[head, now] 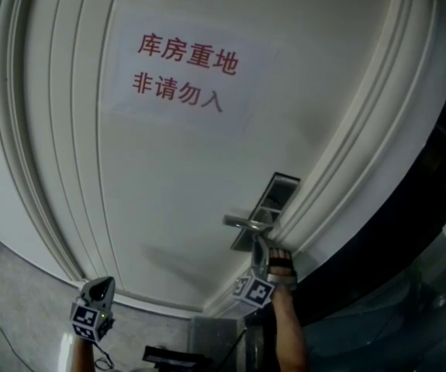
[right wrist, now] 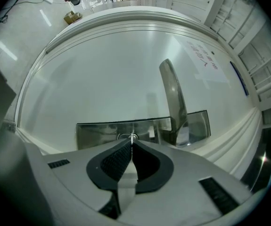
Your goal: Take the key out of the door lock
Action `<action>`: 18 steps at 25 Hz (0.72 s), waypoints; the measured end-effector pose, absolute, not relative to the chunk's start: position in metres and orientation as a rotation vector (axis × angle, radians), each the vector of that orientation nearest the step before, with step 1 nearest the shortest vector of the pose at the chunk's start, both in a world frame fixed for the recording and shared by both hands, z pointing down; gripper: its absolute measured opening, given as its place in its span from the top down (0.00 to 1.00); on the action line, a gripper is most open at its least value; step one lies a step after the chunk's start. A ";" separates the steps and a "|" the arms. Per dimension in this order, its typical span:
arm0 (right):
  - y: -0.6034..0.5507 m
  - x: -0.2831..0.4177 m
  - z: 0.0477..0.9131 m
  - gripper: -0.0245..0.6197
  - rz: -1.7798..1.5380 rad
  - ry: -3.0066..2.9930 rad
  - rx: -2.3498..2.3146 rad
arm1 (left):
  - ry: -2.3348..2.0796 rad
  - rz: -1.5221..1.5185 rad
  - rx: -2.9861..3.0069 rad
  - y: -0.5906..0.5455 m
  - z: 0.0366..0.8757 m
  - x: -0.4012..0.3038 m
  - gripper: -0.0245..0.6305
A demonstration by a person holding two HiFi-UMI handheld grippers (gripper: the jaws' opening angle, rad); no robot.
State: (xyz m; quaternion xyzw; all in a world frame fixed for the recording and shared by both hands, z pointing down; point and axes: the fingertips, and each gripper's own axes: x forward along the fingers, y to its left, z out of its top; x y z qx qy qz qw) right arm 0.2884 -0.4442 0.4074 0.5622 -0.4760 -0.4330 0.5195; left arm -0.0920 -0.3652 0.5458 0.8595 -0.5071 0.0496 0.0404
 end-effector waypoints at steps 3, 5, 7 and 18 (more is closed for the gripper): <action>-0.444 0.289 0.408 0.93 -1.038 -1.138 1.344 | -1.552 0.150 2.633 -0.365 0.547 -0.092 0.95; -0.444 0.287 0.405 0.93 -1.053 -1.131 1.346 | -1.549 0.150 2.634 -0.365 0.547 -0.091 0.95; -0.444 0.287 0.405 0.93 -1.051 -1.128 1.343 | -1.549 0.151 2.635 -0.365 0.547 -0.092 0.95; -0.433 0.284 0.408 0.93 -1.055 -1.138 1.341 | -1.530 0.138 2.650 -0.363 0.546 -0.091 0.95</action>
